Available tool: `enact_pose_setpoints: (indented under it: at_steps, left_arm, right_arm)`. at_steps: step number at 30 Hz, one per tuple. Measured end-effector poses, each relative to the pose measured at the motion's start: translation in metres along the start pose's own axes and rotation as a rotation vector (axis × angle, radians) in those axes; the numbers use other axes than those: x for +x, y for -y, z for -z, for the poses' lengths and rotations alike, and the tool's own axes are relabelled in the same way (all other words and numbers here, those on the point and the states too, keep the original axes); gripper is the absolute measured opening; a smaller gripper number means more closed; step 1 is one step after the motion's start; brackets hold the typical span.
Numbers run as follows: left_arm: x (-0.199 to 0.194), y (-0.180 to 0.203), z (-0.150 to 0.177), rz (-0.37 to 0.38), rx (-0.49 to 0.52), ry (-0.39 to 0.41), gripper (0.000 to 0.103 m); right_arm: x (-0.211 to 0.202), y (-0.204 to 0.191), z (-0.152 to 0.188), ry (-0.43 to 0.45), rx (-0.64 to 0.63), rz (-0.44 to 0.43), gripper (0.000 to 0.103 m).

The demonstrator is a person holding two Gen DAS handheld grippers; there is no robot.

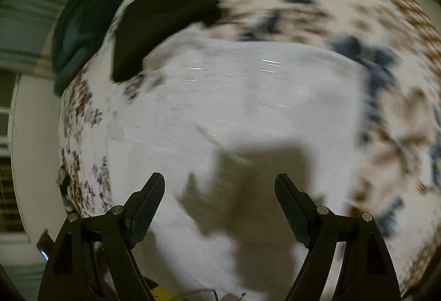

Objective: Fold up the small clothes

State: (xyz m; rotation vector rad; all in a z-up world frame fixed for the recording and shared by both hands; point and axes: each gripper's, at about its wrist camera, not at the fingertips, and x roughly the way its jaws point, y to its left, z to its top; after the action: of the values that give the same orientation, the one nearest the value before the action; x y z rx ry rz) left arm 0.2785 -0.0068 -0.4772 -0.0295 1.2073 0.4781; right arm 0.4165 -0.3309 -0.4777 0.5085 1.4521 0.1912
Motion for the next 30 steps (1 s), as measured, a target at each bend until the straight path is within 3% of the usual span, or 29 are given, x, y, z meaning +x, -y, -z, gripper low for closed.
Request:
enact_pose_setpoints:
  at_steps: [3,5,7,8,9,12,14,17,19,21,22,25,27,30]
  left_arm:
    - [0.008,-0.007,0.001,-0.026,-0.006,-0.007,0.088]
    - [0.011,-0.013,0.001,-0.025,-0.020,-0.013,0.088]
    - [0.013,-0.019,0.001,-0.013,-0.041,-0.020,0.088]
    - [0.014,-0.021,-0.001,-0.007,-0.049,-0.022,0.088]
    - [0.016,-0.025,0.000,0.002,-0.053,-0.023,0.088]
    - [0.017,-0.029,0.001,0.013,-0.052,-0.031,0.088]
    - [0.020,-0.034,0.000,0.028,-0.059,-0.039,0.088]
    - [0.026,-0.041,-0.008,0.046,-0.073,-0.044,0.088]
    - [0.027,-0.042,-0.018,0.045,-0.074,-0.030,0.088]
    - [0.029,-0.040,-0.030,0.046,-0.063,-0.008,0.088]
    - [0.030,-0.038,-0.035,0.044,-0.057,0.000,0.088]
    - [0.035,-0.030,-0.051,0.043,-0.023,0.010,0.088]
    - [0.038,-0.024,-0.058,0.039,0.000,0.020,0.088]
    - [0.042,-0.013,-0.064,0.036,0.039,0.037,0.088]
  right_arm:
    - [0.038,-0.058,-0.009,-0.037,-0.195,0.104,0.087]
    - [0.065,-0.089,-0.001,-0.058,-0.367,0.249,0.086]
    - [0.080,-0.104,0.010,-0.051,-0.516,0.391,0.061]
    - [0.082,-0.101,0.016,-0.027,-0.551,0.460,0.029]
    - [0.078,-0.091,0.018,-0.011,-0.528,0.498,0.019]
    - [0.047,-0.027,0.017,0.013,-0.305,0.534,0.019]
    - [0.029,0.017,0.021,-0.019,-0.180,0.560,0.019]
    - [-0.003,0.074,0.031,-0.063,0.019,0.491,0.023]
    - [-0.026,0.094,0.036,-0.031,0.128,0.437,0.041]
    - [-0.050,0.099,0.038,0.056,0.228,0.328,0.058]
    - [-0.055,0.091,0.035,0.089,0.231,0.263,0.061]
    - [-0.037,0.044,0.023,0.083,0.103,0.232,0.067]
    - [-0.010,-0.003,0.021,0.069,-0.054,0.270,0.074]
    - [0.048,-0.064,0.027,0.027,-0.310,0.395,0.074]
